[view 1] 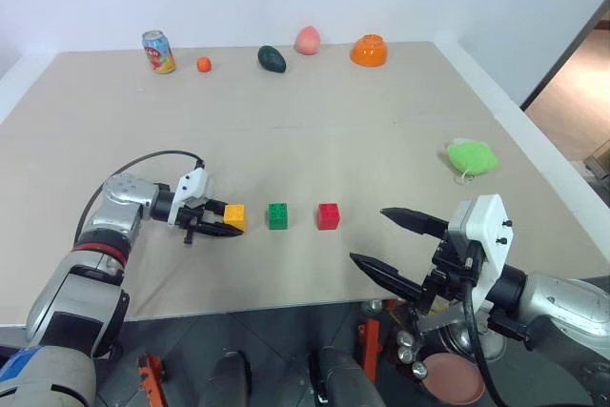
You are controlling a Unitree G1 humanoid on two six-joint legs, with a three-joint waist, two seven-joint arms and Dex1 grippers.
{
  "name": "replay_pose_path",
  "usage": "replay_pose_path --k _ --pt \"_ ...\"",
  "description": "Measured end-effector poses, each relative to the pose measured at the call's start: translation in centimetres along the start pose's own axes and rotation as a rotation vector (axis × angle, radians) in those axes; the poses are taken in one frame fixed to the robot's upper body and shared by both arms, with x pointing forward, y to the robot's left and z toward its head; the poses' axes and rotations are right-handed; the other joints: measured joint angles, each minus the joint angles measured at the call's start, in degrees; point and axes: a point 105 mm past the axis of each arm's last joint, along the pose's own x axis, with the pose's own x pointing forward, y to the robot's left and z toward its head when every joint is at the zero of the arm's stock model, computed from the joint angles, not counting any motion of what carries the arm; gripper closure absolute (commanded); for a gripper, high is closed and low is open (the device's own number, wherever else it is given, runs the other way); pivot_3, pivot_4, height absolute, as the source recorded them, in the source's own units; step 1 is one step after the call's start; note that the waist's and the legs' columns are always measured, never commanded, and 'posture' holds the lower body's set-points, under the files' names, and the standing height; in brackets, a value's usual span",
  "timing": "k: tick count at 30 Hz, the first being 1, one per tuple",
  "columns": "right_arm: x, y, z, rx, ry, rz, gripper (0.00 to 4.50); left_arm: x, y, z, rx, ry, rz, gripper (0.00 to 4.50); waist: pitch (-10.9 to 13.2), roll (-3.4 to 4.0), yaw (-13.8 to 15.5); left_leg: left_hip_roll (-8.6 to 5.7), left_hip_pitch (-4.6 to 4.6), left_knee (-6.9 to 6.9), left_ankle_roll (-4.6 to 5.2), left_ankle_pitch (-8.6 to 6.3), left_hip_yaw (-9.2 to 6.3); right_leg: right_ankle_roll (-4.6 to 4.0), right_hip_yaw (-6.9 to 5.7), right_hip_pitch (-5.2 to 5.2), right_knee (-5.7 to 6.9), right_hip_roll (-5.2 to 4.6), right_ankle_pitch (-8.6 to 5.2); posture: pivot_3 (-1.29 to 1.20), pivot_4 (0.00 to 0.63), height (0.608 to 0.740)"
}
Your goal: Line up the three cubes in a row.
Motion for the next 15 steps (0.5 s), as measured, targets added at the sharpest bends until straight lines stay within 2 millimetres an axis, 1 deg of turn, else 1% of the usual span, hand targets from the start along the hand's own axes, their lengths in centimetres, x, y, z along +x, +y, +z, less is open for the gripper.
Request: replay_pose_path --k 4,15 --pt "0.06 -0.29 0.28 -0.005 -0.011 0.0 0.0 -0.05 0.07 0.11 0.008 -0.007 0.006 3.17 0.0 0.0 0.01 0.0 -0.01 0.02 0.0 0.0 0.0 0.0 0.01 0.0 0.0 -0.01 0.0 0.0 0.15 0.738" --pt "-0.06 -0.54 0.06 0.0 0.011 0.021 0.0 -0.19 0.18 -0.29 0.001 -0.007 0.03 3.17 -0.01 -0.02 0.01 0.0 0.0 0.03 0.0 0.0 0.02 0.04 0.02 0.01 0.0 0.0 0.02 0.0 0.15 0.738"
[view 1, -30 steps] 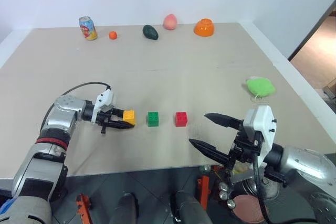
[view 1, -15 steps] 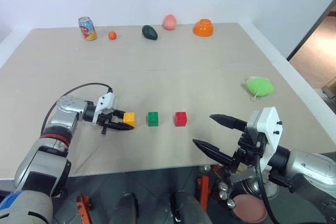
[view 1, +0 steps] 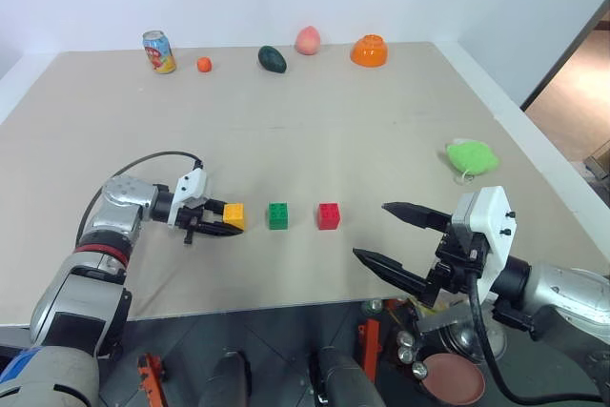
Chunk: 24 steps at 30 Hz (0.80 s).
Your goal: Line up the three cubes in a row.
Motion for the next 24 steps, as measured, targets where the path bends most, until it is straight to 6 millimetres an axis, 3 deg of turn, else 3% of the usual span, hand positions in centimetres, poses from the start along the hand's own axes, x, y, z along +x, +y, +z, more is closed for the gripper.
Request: replay_pose_path --k 2,4,10,20,24 --pt "0.0 -0.1 0.0 0.001 0.002 -0.002 0.0 0.0 0.0 0.0 -0.002 0.002 0.0 3.17 0.0 0.0 0.0 0.0 0.0 0.0 0.0 0.0 -0.01 0.0 0.0 0.0 0.0 0.0 0.0 0.0 0.15 0.738" --pt "0.0 -0.1 0.1 -0.004 -0.001 -0.001 0.0 0.0 0.0 -0.1 -0.003 0.004 -0.001 2.1 0.0 0.0 0.01 0.0 0.0 0.0 0.0 0.0 0.0 0.01 0.0 0.0 0.0 0.0 0.01 0.0 0.15 0.738" --pt "0.0 -0.3 0.3 -0.012 -0.01 -0.006 0.0 0.6 -0.2 -0.2 -0.009 0.004 -0.019 0.08 -0.02 -0.03 0.15 -0.01 0.09 0.03 0.28 0.18 -0.01 -0.02 0.0 0.17 0.01 0.0 0.06 0.0 0.15 0.738" --pt "0.7 -0.6 0.9 -0.023 -0.03 0.041 0.0 0.1 0.1 -1.0 -0.001 0.033 0.031 0.04 -0.05 -0.09 -0.1 0.03 0.24 0.01 0.72 0.45 0.22 -0.24 0.04 0.18 0.0 -0.06 0.44 0.0 0.15 0.738" --pt "1.5 -0.8 1.2 -0.038 -0.039 0.096 0.0 -2.1 0.4 -1.4 -0.01 0.07 0.093 0.04 -0.07 -0.12 -0.4 0.15 0.29 -0.01 0.74 0.47 0.23 -0.43 0.1 0.03 0.0 0.11 0.63 0.0 0.15 0.738"
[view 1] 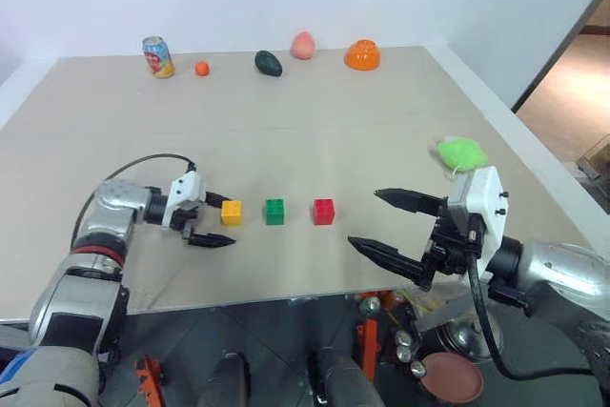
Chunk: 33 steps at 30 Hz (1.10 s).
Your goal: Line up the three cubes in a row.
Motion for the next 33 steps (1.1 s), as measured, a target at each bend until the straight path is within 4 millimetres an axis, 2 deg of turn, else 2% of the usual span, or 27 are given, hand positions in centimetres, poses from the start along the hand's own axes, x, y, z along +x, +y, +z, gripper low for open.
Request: replay_pose_path --k 1,3,8,9,11,13,16,20,22,24,28,30,33 --pt "0.4 -0.2 0.0 -0.006 -0.001 0.025 0.0 -1.7 0.3 -0.4 -0.011 0.028 0.043 0.04 0.0 0.0 -0.09 0.08 -0.01 -0.04 0.0 0.0 0.0 -0.02 0.06 -0.05 0.0 0.13 0.01 0.0 0.15 0.738" --pt "0.9 -0.6 0.1 -0.017 -0.002 0.051 0.0 -3.6 0.6 -0.4 -0.015 0.044 0.091 0.04 0.0 0.0 0.13 0.11 -0.09 -0.21 0.0 0.0 0.01 -0.01 0.11 -0.14 0.0 0.2 -0.04 0.0 0.15 0.738" --pt "2.2 -1.4 0.7 -0.066 -0.016 0.136 0.0 -6.7 -0.5 -1.8 -0.078 0.074 0.125 0.04 -0.01 -0.01 0.23 0.12 -0.42 -0.4 0.0 -0.02 0.1 0.12 0.19 -0.55 0.01 0.22 -0.23 0.0 0.15 0.738" --pt "2.6 -1.7 0.8 -0.077 -0.023 0.156 0.0 -7.5 -0.8 -2.0 -0.099 0.075 0.141 0.04 -0.01 -0.02 0.22 0.14 -0.68 -0.39 0.0 -0.02 0.12 0.36 0.21 -0.84 0.05 0.24 -0.08 0.0 0.15 0.738" --pt "3.0 -2.0 0.8 -0.087 -0.023 0.171 0.0 -8.4 -1.1 -2.0 -0.124 0.064 0.159 0.04 -0.01 -0.02 0.22 0.18 -0.85 -0.39 0.0 -0.02 0.12 0.4 0.19 -0.99 0.07 0.26 -0.06 0.0 0.15 0.738" --pt "3.8 -2.5 1.0 -0.098 -0.042 0.199 0.0 -9.7 -1.3 -1.0 -0.185 -0.017 0.219 0.04 -0.01 -0.01 0.19 0.25 -0.87 -0.4 0.0 -0.02 0.13 0.4 0.16 -1.02 0.08 0.3 -0.07 0.0 0.15 0.738" --pt "4.8 -3.5 1.7 -0.099 -0.094 0.199 0.0 -11.3 -0.7 0.6 -0.251 -0.14 0.421 0.04 0.0 -0.01 0.19 0.39 -0.83 -0.38 -0.01 -0.02 0.16 0.36 0.14 -1.01 0.09 0.34 -0.07 0.0 0.15 0.738" --pt "6.3 -6.2 1.4 -0.022 -0.16 0.047 0.0 -13.3 0.7 1.7 -0.325 -0.303 0.827 0.04 -0.02 -0.02 0.33 0.53 -0.62 -0.34 -0.02 -0.02 0.34 0.25 0.12 -0.84 0.1 0.36 0.02 0.0 0.15 0.738" --pt "6.9 -7.9 0.4 0.027 -0.158 -0.084 0.0 -13.3 0.0 1.0 -0.419 -0.345 0.987 0.04 -0.05 -0.07 0.3 0.54 -0.56 -0.34 -0.08 0.02 0.43 0.3 0.21 -0.8 0.08 0.36 0.1 0.0 0.15 0.738" --pt "7.0 -9.7 -1.3 0.081 -0.14 -0.25 0.0 -12.3 -1.8 -0.2 -0.527 -0.346 1.091 0.04 -0.08 -0.13 0.3 0.52 -0.56 -0.35 -0.1 0.02 0.55 0.39 0.36 -0.82 0.06 0.35 0.15 0.0 0.15 0.738" --pt "5.6 -12.0 -5.8 0.183 -0.061 -0.556 0.0 -10.0 -5.8 -2.7 -0.716 -0.293 1.217 0.04 -0.16 -0.27 0.48 0.47 -0.57 -0.35 -0.15 0.01 0.63 0.45 0.53 -0.87 0.07 0.37 0.18 0.0 0.15 0.738" --pt "4.7 -12.5 -7.2 0.193 -0.025 -0.66 0.0 -9.6 -6.6 -3.0 -0.746 -0.276 1.249 0.04 -0.17 -0.27 0.48 0.46 -0.52 -0.34 -0.15 0.03 0.64 0.16 0.57 -0.86 0.08 0.39 0.11 0.0 0.15 0.738" --pt "3.2 -13.1 -8.6 0.214 -0.002 -0.776 0.0 -8.9 -6.6 -2.4 -0.744 -0.283 1.264 0.04 -0.22 -0.33 0.45 0.44 -0.34 -0.32 -0.15 0.06 0.79 0.08 0.68 -0.74 0.07 0.39 0.18 0.0 0.15 0.738"
